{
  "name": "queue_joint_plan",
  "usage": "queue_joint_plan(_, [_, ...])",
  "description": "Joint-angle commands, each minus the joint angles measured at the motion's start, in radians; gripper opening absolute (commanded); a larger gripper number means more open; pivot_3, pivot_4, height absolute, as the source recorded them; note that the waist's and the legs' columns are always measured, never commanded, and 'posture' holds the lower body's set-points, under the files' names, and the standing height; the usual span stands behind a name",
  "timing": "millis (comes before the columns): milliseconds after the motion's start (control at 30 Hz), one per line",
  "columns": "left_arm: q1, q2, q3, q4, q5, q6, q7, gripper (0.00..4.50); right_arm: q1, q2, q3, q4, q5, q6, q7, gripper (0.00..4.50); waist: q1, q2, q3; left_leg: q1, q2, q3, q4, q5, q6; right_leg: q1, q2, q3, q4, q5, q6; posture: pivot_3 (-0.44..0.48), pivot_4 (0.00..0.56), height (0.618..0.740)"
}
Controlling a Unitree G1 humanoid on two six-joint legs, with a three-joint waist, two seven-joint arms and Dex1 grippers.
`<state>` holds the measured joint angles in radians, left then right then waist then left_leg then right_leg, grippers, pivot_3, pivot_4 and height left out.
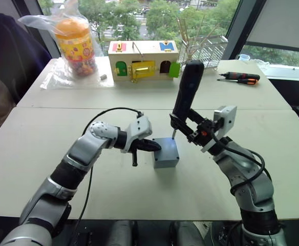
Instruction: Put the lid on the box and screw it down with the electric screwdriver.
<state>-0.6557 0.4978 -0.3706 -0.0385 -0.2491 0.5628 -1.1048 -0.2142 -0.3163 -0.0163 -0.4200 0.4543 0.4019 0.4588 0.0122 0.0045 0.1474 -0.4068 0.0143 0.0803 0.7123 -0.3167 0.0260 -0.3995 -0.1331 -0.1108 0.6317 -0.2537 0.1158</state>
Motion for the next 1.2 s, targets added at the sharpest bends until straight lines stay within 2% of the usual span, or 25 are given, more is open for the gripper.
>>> queue_joint_plan(33, [0.004, -0.001, -0.001, -0.008, 0.006, 0.002, 0.001, 0.0, 0.064, 0.003, 0.028, 0.106, -0.017, 0.066, -0.009, 1.74, 0.0, 0.0, 0.0, 0.0, 0.0, 0.0, 0.0, 0.0, 0.0, 0.0, 0.0, 0.0, -0.001, 0.0, 0.0, 0.0, 0.15, 0.706])
queue_joint_plan(633, [0.001, -0.025, -0.009, 0.006, 0.015, -0.009, 0.003, 0.0, 0.021, -0.025, -0.017, 0.055, -0.002, 0.084, -0.023, 1.74, 0.001, 0.0, 0.0, 0.0, 0.0, 0.0, 0.0, -0.001, 0.002, 0.001, -0.001, 0.0, -0.001, 0.0, 0.0, 0.0, 0.15, 0.706])
queue_joint_plan(833, [0.002, -0.047, -0.015, 0.038, 0.024, -0.032, -0.001, 0.0, -0.16, -0.12, -0.191, -0.043, 0.183, 0.18, -0.029, 1.74, 0.006, 0.002, 0.002, -0.002, -0.001, 0.0, 0.002, -0.002, 0.003, 0.0, -0.002, 0.0, -0.001, 0.0, 0.0, 0.0, 0.15, 0.706])
queue_joint_plan(900, [-0.004, -0.054, -0.001, 0.047, 0.013, -0.035, -0.007, 0.0, -0.25, -0.153, -0.271, -0.061, 0.299, 0.262, -0.081, 1.74, 0.006, 0.003, 0.003, -0.003, -0.001, 0.0, 0.003, -0.003, 0.004, -0.001, -0.002, 0.0, -0.001, 0.0, 0.0, 0.0, 0.15, 0.706])
queue_joint_plan(967, [-0.012, -0.071, 0.04, 0.043, -0.026, -0.015, 0.0, 0.0, -0.347, -0.175, -0.351, -0.057, 0.384, 0.354, -0.199, 1.74, 0.002, 0.004, 0.004, -0.004, -0.002, 0.001, 0.003, -0.003, 0.005, -0.002, -0.003, 0.0, -0.001, 0.0, 0.0, 0.0, 0.15, 0.706])
queue_joint_plan(1100, [-0.03, -0.12, 0.122, 0.027, -0.07, 0.014, 0.073, 0.0, -0.469, -0.235, -0.437, -0.033, 0.52, 0.516, -0.347, 1.74, 0.0, 0.004, 0.005, -0.008, -0.001, 0.001, 0.002, -0.003, 0.005, -0.007, -0.002, 0.0, -0.001, 0.0, 0.0, 0.0, 0.15, 0.706])
queue_joint_plan(1167, [-0.049, -0.132, 0.158, 0.007, -0.086, 0.029, 0.105, 0.0, -0.535, -0.301, -0.498, 0.027, 0.641, 0.616, -0.401, 1.74, -0.001, 0.005, 0.007, -0.009, 0.0, 0.002, 0.002, -0.003, 0.005, -0.008, -0.002, 0.0, -0.001, 0.0, 0.0, 0.0, 0.15, 0.706])
queue_joint_plan(1200, [-0.055, -0.126, 0.17, -0.018, -0.117, 0.052, 0.085, 0.0, -0.55, -0.37, -0.515, 0.066, 0.659, 0.685, -0.402, 1.74, 0.0, 0.005, 0.008, -0.009, 0.0, 0.002, 0.002, -0.002, 0.005, -0.008, -0.002, 0.0, -0.001, 0.0, 0.0, 0.0, 0.15, 0.706])
